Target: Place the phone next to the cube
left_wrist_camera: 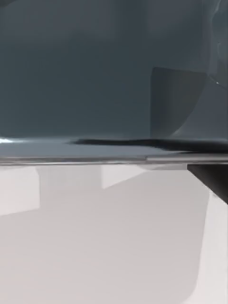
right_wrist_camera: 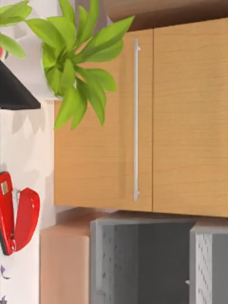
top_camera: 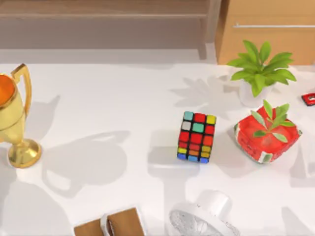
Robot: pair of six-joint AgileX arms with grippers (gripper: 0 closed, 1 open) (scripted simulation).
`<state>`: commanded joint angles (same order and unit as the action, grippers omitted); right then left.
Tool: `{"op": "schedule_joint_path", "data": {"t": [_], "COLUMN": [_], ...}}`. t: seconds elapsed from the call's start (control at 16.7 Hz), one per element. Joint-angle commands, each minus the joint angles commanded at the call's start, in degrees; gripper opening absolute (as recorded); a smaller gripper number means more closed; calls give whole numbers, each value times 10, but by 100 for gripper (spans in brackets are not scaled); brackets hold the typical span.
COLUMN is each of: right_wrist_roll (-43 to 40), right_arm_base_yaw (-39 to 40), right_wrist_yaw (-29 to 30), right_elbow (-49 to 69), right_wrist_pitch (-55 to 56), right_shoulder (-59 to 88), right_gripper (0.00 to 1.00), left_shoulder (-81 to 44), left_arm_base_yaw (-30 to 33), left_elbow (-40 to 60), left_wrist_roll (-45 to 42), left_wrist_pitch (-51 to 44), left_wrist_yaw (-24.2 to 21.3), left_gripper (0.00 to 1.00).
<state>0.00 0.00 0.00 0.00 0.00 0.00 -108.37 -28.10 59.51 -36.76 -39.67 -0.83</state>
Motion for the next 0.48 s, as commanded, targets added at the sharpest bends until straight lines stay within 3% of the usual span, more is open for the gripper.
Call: {"op": "schedule_joint_path", "data": {"t": [0.48], "right_wrist_roll": [0], "right_arm_base_yaw": [0], "right_wrist_yaw": [0], "right_elbow": [0], "right_wrist_pitch": [0], "right_shoulder": [0], "right_gripper": [100], "left_shoulder": [35], "left_arm_base_yaw": [1], "left_elbow": [24], "left_wrist_roll": [3], "left_wrist_pitch": [-54], "left_wrist_yaw": [-6], "left_gripper": [0]}}
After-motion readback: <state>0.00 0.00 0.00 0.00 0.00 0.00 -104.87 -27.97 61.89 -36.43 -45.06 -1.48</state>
